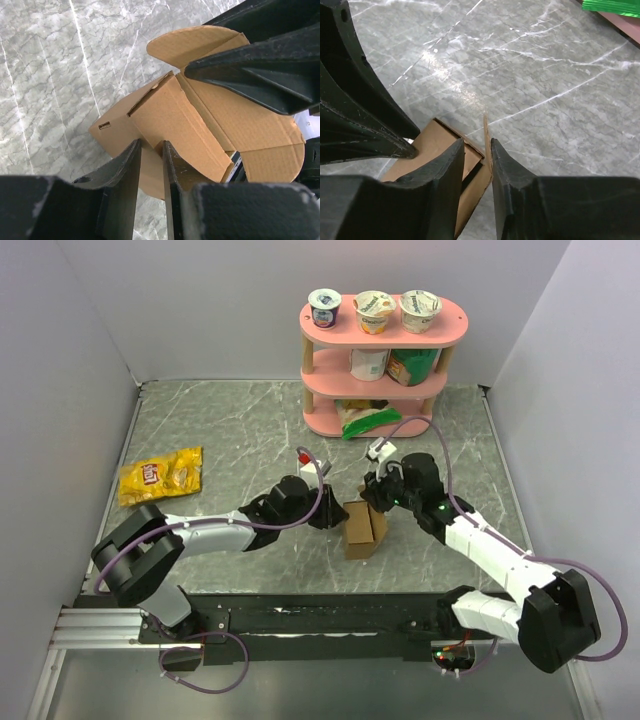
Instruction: Fold the paper box
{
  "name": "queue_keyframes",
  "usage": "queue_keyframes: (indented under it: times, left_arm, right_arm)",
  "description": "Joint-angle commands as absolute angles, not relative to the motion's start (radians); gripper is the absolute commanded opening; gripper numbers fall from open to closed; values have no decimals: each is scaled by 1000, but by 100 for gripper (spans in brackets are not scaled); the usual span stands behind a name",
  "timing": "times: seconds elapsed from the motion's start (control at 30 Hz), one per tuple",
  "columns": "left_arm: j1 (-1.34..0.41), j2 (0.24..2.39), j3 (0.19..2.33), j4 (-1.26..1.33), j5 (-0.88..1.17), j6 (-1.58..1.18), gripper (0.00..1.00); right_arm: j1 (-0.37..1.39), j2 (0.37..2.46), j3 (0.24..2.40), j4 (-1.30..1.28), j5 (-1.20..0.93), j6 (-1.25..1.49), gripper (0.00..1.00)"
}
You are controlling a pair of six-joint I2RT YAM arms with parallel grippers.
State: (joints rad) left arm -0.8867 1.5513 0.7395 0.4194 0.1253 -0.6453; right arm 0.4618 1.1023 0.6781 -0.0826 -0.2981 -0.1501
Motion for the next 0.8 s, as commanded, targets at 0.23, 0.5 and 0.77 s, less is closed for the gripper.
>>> queue_keyframes:
  times: [0.23,0.5,0.77]
  left_arm:
    - [-888,1588,784,331,127,-594,28]
    - [-885,1600,791,356,139,-580,28]
    - [-885,1624,804,387,167,-568,27]
  right_arm:
    - [457,1106,747,-147,-362,-212,0]
    - [475,1097,782,-236,-374,-224,0]
    - [523,1129,808,-268,-347,-187,4]
